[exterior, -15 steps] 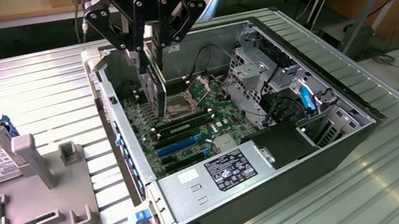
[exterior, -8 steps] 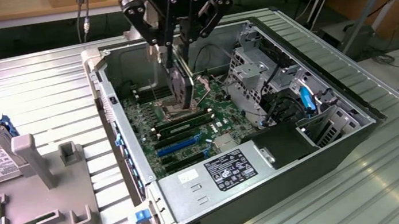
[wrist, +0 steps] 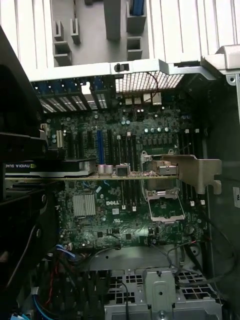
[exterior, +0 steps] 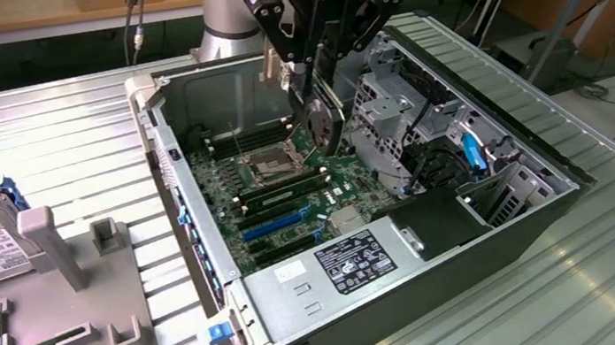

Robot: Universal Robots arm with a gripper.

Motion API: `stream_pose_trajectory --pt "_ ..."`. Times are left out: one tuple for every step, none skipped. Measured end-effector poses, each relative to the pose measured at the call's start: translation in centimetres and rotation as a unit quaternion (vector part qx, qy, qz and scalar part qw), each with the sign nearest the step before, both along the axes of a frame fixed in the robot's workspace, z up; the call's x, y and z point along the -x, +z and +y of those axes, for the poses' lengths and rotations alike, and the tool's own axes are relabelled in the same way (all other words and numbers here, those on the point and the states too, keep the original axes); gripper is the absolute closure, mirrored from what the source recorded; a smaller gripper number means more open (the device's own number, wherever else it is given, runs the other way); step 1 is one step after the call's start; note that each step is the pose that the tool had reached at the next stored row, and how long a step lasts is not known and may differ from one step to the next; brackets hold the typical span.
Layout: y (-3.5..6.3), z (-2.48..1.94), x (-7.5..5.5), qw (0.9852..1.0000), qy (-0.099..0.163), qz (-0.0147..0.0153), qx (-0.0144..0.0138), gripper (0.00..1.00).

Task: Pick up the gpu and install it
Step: 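Pick up the gpu and move the gpu toward the slot, then insert the gpu into the slot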

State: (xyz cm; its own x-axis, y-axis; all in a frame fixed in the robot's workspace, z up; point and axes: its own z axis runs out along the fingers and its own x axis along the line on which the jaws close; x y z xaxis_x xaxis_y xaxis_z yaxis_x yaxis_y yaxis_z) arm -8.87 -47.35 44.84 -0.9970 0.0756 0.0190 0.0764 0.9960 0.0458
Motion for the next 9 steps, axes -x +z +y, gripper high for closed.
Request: stream_pose_trajectory --pt "0.0 -0.01 -0.06 1.0 0.0 0.0 0.0 0.73" --pt "0.0 -0.01 -0.06 1.0 0.0 0.0001 0.0 0.73" --pt "0.0 -0.01 -0.06 1.0 0.0 0.0001 0.0 0.73" --pt "0.0 0.0 -0.06 1.0 0.0 0.0007 0.0 0.73" --pt "0.0 0.0 -0.06 1.0 0.0 0.0013 0.0 0.73" --pt "0.0 0.0 -0.06 1.0 0.0 0.0013 0.0 0.73" --pt "0.0 0.0 -0.06 1.0 0.0 0.0014 0.0 0.73" --pt "0.0 0.0 -0.06 1.0 0.0 0.0014 0.0 0.73" --pt "0.0 0.0 -0.06 1.0 0.0 0.0015 0.0 0.73"
